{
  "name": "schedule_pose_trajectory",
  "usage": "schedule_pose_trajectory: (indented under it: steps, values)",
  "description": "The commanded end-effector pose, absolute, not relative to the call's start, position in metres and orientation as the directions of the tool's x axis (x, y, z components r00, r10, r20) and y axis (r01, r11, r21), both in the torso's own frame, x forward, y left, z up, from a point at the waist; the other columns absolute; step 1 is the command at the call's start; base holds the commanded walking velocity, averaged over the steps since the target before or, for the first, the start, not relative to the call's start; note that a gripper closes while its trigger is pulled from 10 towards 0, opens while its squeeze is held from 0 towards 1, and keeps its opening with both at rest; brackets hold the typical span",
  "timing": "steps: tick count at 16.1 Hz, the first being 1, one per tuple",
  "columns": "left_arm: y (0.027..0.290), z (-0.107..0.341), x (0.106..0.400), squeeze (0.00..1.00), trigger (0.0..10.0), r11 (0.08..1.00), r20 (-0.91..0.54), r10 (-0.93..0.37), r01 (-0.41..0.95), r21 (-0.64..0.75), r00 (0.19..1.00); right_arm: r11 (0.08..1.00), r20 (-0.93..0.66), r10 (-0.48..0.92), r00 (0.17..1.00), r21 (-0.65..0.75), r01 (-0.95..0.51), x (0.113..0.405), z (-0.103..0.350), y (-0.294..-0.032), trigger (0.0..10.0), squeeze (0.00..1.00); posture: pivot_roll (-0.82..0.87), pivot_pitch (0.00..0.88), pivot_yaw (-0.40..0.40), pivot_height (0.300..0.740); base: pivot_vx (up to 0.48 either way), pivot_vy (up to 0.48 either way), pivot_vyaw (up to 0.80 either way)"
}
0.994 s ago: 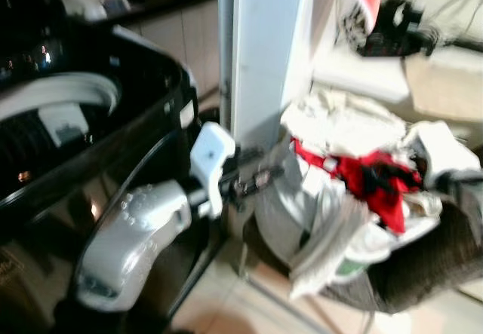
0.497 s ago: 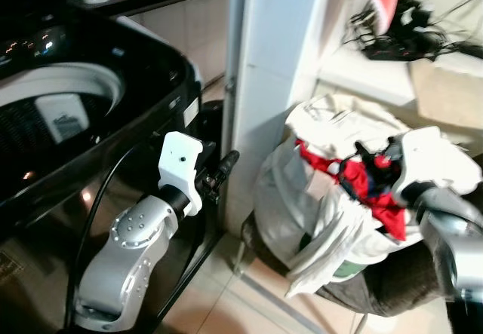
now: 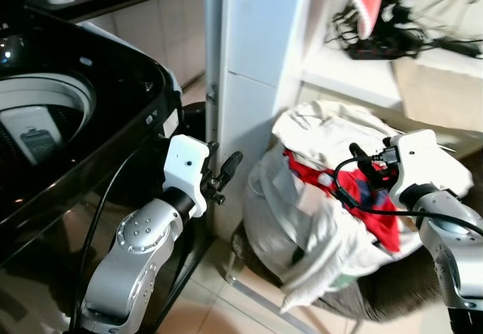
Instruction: Clothes washing
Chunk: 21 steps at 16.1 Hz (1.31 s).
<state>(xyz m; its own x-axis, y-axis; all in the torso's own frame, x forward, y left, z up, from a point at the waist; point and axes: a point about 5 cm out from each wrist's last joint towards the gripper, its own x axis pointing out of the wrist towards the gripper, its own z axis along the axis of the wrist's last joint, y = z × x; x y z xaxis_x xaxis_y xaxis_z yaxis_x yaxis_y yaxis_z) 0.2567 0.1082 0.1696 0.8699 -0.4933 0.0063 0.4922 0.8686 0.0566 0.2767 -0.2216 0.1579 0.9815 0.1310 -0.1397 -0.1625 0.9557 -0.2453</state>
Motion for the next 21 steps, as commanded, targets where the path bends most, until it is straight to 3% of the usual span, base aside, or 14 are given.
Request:
schedule_pose_trajectory:
  steps: [1, 3, 4, 10, 13, 14, 15, 18, 21]
  values:
    - [0.105, 0.169, 0.257, 0.0, 10.0, 0.859, 0.001, -0.508, 0.506, 0.073, 0.862, 0.952, -0.141, 0.134, 0.981, -0.257, -0.166, 0.274, 0.16, -0.221, 10.0, 0.0, -0.02, 0.0, -0.065, 0.74, 0.341, 0.0, 0.8]
    - [0.105, 0.17, 0.257, 0.0, 10.0, 0.857, 0.002, -0.511, 0.509, 0.08, 0.859, 0.952, -0.143, 0.142, 0.98, -0.251, -0.174, 0.272, 0.158, -0.219, 10.0, 0.0, -0.01, 0.0, -0.062, 0.74, 0.337, 0.0, 0.8]
    - [0.105, 0.17, 0.257, 0.0, 10.0, 0.858, 0.002, -0.51, 0.508, 0.079, 0.86, 0.964, -0.14, 0.155, 0.978, -0.197, -0.181, 0.272, 0.156, -0.218, 10.0, 0.0, -0.01, 0.0, -0.06, 0.74, 0.341, 0.0, 0.0]
    - [0.113, 0.175, 0.262, 0.0, 10.0, 0.882, 0.013, -0.471, 0.47, 0.042, 0.882, 0.96, -0.141, 0.19, 0.972, -0.181, -0.214, 0.273, 0.152, -0.208, 10.0, 0.0, 0.02, 0.0, -0.039, 0.74, 0.041, 0.0, 0.0]
    - [0.111, 0.173, 0.258, 0.0, 10.0, 0.827, 0.001, -0.555, 0.552, 0.106, 0.832, 0.954, -0.284, 0.123, 0.951, -0.229, -0.192, 0.271, 0.144, -0.227, 10.0, 0.03, 0.02, 0.0, -0.037, 0.74, 0.0, 0.0, 0.0]
    - [0.109, 0.173, 0.256, 0.0, 10.0, 0.804, -0.003, -0.587, 0.584, 0.113, 0.81, 0.947, -0.325, 0.096, 0.941, -0.262, -0.186, 0.27, 0.144, -0.235, 10.0, 0.45, 0.02, 0.0, -0.037, 0.74, 0.0, 0.0, 0.0]
    - [0.108, 0.173, 0.255, 0.0, 10.0, 0.791, -0.005, -0.606, 0.603, 0.104, 0.795, 0.945, -0.341, 0.097, 0.935, -0.263, -0.194, 0.269, 0.145, -0.238, 10.0, 1.0, 0.01, 0.0, -0.034, 0.74, 0.0, 0.0, 0.0]
    - [0.1, 0.178, 0.247, 0.0, 10.0, 0.67, -0.001, -0.741, 0.739, 0.075, 0.672, 0.911, -0.515, 0.132, 0.847, -0.273, -0.308, 0.257, 0.15, -0.263, 10.0, 1.0, 0.0, 0.0, -0.028, 0.74, 0.0, 0.0, 0.0]
    - [0.095, 0.174, 0.244, 0.0, 10.0, 0.615, -0.032, -0.786, 0.786, 0.068, 0.617, 0.874, -0.614, 0.161, 0.773, -0.275, -0.4, 0.257, 0.145, -0.273, 10.0, 1.0, -0.02, 0.0, -0.013, 0.74, 0.0, 0.0, 0.0]
